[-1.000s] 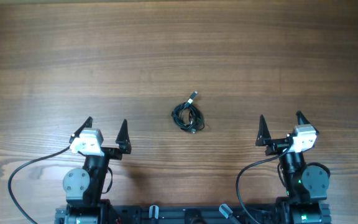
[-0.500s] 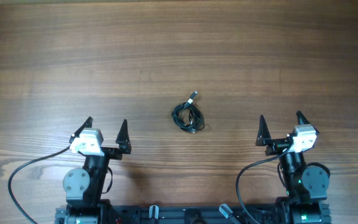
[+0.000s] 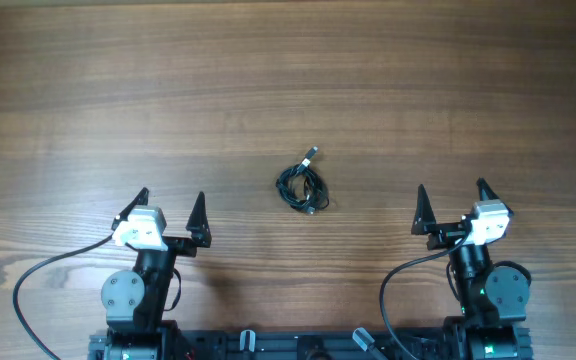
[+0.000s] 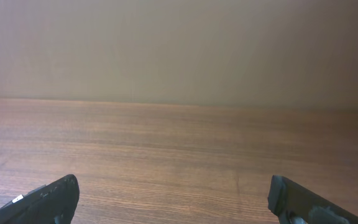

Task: Untangle cables

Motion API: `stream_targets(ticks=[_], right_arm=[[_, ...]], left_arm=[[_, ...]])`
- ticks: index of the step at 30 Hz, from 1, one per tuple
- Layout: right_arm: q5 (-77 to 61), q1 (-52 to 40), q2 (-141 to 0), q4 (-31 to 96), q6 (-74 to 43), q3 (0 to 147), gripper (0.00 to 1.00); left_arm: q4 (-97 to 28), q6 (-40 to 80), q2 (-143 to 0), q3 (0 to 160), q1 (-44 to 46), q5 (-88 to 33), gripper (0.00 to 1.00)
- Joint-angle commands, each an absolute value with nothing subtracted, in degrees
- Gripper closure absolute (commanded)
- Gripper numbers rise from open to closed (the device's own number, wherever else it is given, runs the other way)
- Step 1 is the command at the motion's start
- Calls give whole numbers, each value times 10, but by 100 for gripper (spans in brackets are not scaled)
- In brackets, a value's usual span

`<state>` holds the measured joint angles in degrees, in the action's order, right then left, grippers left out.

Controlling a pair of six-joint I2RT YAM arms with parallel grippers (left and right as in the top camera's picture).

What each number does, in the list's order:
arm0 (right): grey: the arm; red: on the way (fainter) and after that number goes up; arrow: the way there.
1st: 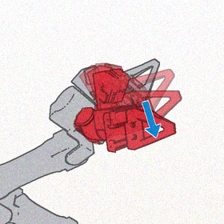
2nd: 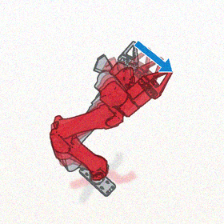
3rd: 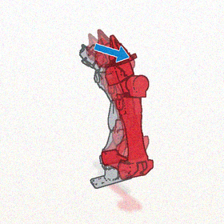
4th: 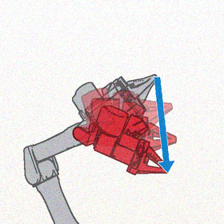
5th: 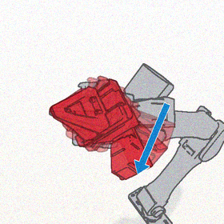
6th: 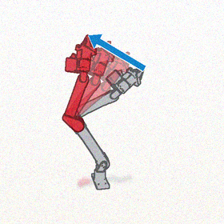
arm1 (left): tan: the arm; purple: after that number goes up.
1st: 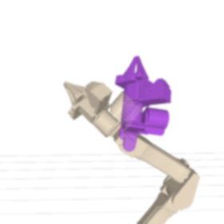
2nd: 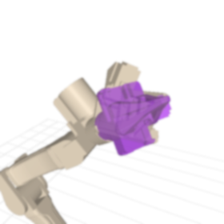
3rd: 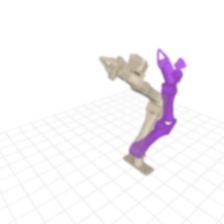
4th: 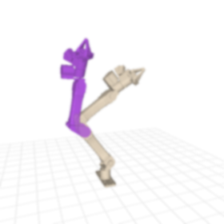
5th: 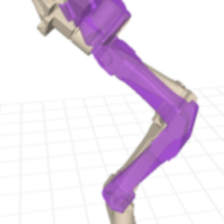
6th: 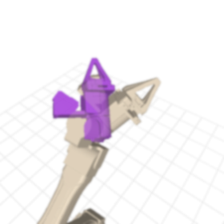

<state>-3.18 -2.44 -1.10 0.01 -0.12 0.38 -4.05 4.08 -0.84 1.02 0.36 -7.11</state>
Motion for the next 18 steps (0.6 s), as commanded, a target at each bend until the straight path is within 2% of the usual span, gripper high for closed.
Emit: stream_targets(ticks=[1,18], right_arm=[[-34,-22,-6,-1,-1,3,0],[-34,-22,-6,-1,-1,3,0]], left_arm=[[-38,34,-2,3,6,-68,0],[-38,34,-4,3,6,-63,0]])
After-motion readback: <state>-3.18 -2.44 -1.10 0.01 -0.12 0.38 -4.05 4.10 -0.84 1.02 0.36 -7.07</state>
